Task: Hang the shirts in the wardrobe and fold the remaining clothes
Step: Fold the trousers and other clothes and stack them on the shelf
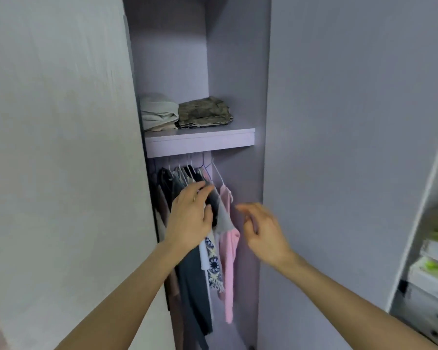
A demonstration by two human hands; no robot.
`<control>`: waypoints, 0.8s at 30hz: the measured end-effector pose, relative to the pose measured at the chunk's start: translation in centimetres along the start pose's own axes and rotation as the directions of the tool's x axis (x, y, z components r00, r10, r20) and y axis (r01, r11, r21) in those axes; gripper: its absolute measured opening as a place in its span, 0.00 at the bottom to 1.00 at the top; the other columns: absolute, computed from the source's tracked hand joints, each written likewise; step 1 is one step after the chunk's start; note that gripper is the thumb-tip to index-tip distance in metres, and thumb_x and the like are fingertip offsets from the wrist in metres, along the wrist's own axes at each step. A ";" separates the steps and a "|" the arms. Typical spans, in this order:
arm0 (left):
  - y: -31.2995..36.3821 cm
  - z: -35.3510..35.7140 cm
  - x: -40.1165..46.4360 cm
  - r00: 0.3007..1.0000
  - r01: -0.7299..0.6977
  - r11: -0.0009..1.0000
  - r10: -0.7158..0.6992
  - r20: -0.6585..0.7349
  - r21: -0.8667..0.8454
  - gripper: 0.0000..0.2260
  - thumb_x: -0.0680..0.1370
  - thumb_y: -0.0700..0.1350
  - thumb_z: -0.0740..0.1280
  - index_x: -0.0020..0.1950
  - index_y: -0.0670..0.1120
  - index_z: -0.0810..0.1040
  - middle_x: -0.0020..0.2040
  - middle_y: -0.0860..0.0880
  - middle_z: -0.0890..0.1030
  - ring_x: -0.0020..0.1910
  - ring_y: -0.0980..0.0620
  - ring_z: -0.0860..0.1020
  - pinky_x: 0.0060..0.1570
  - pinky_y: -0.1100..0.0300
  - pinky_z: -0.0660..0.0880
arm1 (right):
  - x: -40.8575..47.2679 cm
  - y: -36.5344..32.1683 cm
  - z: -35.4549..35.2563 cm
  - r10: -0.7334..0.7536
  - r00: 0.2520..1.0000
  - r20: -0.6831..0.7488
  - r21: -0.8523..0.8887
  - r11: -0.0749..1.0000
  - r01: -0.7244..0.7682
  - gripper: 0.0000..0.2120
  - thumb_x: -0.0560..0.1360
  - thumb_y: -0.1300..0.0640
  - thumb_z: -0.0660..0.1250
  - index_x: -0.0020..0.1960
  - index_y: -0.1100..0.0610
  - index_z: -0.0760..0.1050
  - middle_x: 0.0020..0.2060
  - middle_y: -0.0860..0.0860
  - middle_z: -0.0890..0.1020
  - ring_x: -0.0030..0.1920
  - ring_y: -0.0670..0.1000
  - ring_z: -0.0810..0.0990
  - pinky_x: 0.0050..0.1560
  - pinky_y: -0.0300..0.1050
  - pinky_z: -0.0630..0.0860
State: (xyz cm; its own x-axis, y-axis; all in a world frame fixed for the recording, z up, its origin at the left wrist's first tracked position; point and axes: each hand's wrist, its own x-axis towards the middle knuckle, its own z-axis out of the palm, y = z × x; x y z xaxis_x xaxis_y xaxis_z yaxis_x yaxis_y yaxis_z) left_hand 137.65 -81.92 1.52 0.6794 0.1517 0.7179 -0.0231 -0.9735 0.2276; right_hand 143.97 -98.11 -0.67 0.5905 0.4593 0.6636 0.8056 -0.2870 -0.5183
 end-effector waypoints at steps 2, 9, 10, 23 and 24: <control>4.0 2.4 0.8 0.995 -0.096 0.992 0.099 0.030 -0.079 0.19 0.75 0.35 0.63 0.67 0.40 0.72 0.67 0.41 0.71 0.66 0.42 0.69 0.66 0.49 0.64 | -2.5 1.3 -4.1 0.008 0.997 -0.076 -0.080 0.997 -0.014 0.16 0.70 0.73 0.58 0.55 0.66 0.77 0.49 0.59 0.80 0.50 0.58 0.78 0.53 0.40 0.70; 18.9 6.8 3.3 0.889 -0.437 0.855 0.457 0.008 -0.278 0.23 0.73 0.35 0.65 0.69 0.41 0.70 0.69 0.40 0.68 0.68 0.40 0.68 0.64 0.48 0.65 | -9.1 4.1 -17.2 -0.042 0.890 -0.453 -0.359 0.923 -0.139 0.17 0.70 0.69 0.56 0.55 0.63 0.76 0.51 0.55 0.77 0.53 0.52 0.74 0.53 0.36 0.68; 20.5 6.9 3.6 0.869 -0.477 0.833 0.495 -0.009 -0.279 0.24 0.73 0.35 0.65 0.70 0.41 0.69 0.70 0.40 0.67 0.69 0.40 0.67 0.64 0.47 0.65 | -9.4 4.6 -18.3 -0.056 0.855 -0.516 -0.375 0.912 -0.166 0.17 0.69 0.70 0.56 0.56 0.63 0.75 0.52 0.56 0.76 0.54 0.51 0.73 0.54 0.36 0.67; 28.1 6.5 9.0 0.757 -0.651 0.755 0.653 -0.003 -0.081 0.21 0.81 0.46 0.54 0.75 0.51 0.60 0.78 0.48 0.50 0.76 0.46 0.48 0.70 0.45 0.56 | -7.6 7.1 -20.7 0.453 0.805 -0.384 0.019 0.875 -0.483 0.21 0.73 0.66 0.53 0.64 0.58 0.69 0.49 0.55 0.80 0.46 0.54 0.77 0.45 0.43 0.72; 27.7 6.1 9.0 0.754 -0.655 0.751 0.656 -0.024 -0.081 0.20 0.81 0.46 0.55 0.74 0.49 0.62 0.77 0.47 0.51 0.76 0.45 0.49 0.70 0.44 0.58 | -7.8 6.9 -20.4 0.435 0.812 -0.389 0.008 0.883 -0.469 0.21 0.73 0.65 0.53 0.66 0.58 0.69 0.51 0.54 0.80 0.49 0.53 0.78 0.47 0.42 0.72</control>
State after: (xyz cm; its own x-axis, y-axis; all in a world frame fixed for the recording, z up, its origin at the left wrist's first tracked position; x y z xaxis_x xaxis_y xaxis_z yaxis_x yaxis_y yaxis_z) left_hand 147.58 -108.59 10.23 0.4794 -0.5199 0.7070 -0.5224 -0.8164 -0.2461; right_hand 145.94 -120.82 1.59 0.8486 -0.0784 0.5232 0.4342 -0.4619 -0.7734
